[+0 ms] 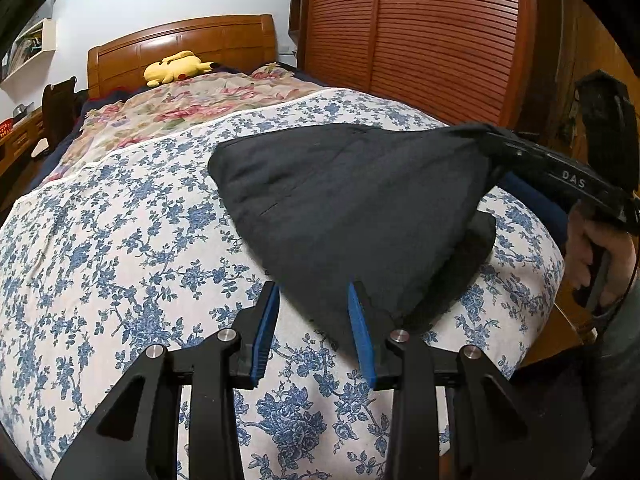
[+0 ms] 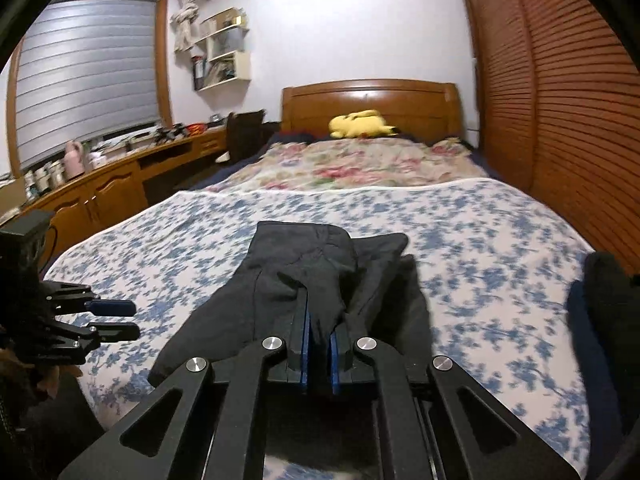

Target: Fold large clothes

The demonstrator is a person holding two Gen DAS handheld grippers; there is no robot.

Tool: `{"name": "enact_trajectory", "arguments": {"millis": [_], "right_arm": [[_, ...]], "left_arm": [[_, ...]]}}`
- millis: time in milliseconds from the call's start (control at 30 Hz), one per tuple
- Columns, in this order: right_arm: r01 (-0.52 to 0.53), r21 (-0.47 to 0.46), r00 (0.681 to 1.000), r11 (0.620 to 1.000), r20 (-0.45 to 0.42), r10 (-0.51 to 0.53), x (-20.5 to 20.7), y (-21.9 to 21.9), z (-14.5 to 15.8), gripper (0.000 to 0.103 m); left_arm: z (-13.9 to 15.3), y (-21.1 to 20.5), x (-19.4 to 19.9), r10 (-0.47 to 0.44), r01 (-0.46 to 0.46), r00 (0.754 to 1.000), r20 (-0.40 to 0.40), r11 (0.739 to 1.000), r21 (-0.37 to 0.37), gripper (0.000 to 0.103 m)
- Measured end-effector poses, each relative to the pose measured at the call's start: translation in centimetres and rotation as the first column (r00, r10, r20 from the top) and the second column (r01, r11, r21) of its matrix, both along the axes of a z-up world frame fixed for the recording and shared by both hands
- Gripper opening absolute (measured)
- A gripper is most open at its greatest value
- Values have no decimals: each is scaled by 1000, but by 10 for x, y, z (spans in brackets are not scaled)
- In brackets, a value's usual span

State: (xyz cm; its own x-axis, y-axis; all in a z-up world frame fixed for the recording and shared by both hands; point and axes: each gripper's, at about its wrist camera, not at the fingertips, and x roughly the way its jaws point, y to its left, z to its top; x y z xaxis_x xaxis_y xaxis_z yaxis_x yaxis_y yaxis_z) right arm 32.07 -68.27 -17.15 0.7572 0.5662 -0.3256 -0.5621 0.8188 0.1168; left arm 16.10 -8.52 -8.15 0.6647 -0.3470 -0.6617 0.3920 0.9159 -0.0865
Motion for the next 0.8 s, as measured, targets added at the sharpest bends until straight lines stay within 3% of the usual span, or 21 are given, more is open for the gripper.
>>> {"name": "enact_trajectory", "arguments": {"millis": [233, 633, 733, 800], "right_arm": [[152, -64, 983, 986, -90, -157, 7, -31, -34, 7], [144, -111, 973, 983, -167, -161, 24, -22, -44, 7], [155, -106, 973, 982, -159, -170, 19, -24, -42, 13], [176, -107, 968, 979, -159, -191, 17, -25, -44, 25]], "left_arm": [[3, 0, 3, -2, 2, 1000, 8, 1000, -14, 37], [-1, -4, 23, 0, 0, 1000, 12, 1000, -16, 37], [-2, -6, 32, 1, 0, 1000, 13, 1000, -18, 37], [-3, -7, 39, -2, 2, 1000, 15, 1000, -15, 37]]}}
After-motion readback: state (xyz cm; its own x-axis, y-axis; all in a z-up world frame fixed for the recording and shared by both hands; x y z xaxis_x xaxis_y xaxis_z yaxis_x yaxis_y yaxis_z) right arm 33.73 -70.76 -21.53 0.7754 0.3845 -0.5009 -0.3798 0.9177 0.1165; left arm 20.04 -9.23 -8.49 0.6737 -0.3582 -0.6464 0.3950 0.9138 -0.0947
